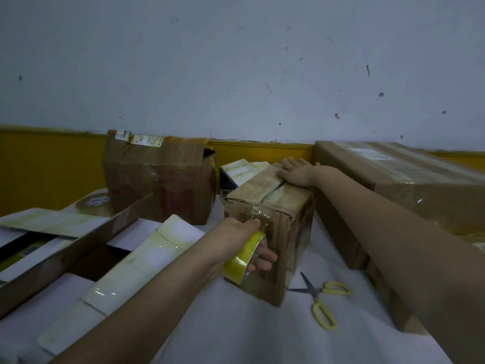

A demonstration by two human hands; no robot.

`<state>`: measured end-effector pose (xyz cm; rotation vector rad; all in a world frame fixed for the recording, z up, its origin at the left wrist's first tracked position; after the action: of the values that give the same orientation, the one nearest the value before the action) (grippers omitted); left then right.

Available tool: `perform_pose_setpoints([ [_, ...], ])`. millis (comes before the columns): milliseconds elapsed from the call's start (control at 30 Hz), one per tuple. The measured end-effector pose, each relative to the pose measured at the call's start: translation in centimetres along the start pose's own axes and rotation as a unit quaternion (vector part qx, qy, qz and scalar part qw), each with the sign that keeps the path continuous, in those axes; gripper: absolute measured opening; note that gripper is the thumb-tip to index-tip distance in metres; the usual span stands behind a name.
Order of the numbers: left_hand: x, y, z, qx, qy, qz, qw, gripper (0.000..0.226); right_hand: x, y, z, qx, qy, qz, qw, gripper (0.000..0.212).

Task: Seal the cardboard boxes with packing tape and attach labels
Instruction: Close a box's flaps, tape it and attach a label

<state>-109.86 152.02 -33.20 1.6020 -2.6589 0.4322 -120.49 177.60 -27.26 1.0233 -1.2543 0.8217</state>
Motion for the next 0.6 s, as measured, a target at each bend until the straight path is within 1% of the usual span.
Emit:
perform_pose_setpoints([
  [100, -0.5, -0.1, 0.1, -0.002, -0.028, -0.012, 1.000, 0.045, -0.1, -2.4, 2.5, 0.040, -0.017, 0.012, 0.999, 0.073],
  [200, -1.1, -0.4, 0.1, 0.003, -0.055, -0.022, 0.998, 0.043, 0.3, -6.0, 4.7, 0.084, -0.002, 0.035, 0.996, 0.087],
  [267, -1.9, -0.6, 0.1, 0.001, -0.065, -0.024, 0.998, 0.042, 0.9, -8.4, 5.7, 0.099, -0.004, 0.048, 0.994, 0.095],
  [400, -4.8, -0.6, 0.0, 0.000, -0.091, -0.024, 0.996, 0.043, 2.3, -12.8, 6.9, 0.141, 0.046, 0.049, 0.988, 0.093],
  [500, -6.7, -0.7, -0.2, -0.013, -0.110, -0.024, 0.994, 0.041, 2.6, -14.4, 6.4, 0.179, 0.062, 0.007, 0.982, 0.086],
  [600, -7.9, -1.0, 0.2, -0.029, -0.108, 0.016, 0.994, 0.035, 2.5, -14.6, 5.5, 0.206, 0.074, -0.034, 0.975, 0.079],
])
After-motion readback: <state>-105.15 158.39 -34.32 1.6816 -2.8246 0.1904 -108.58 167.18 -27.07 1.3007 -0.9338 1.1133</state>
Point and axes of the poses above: each hand's wrist, its own y-axis towards the middle knuckle, its own x-axis out of the back of the hand, z = x × y, the point moved 8 cm from there along y, towards the middle knuckle, and after that the axes turned 14 degrees about -z, right-handed, at the moved point
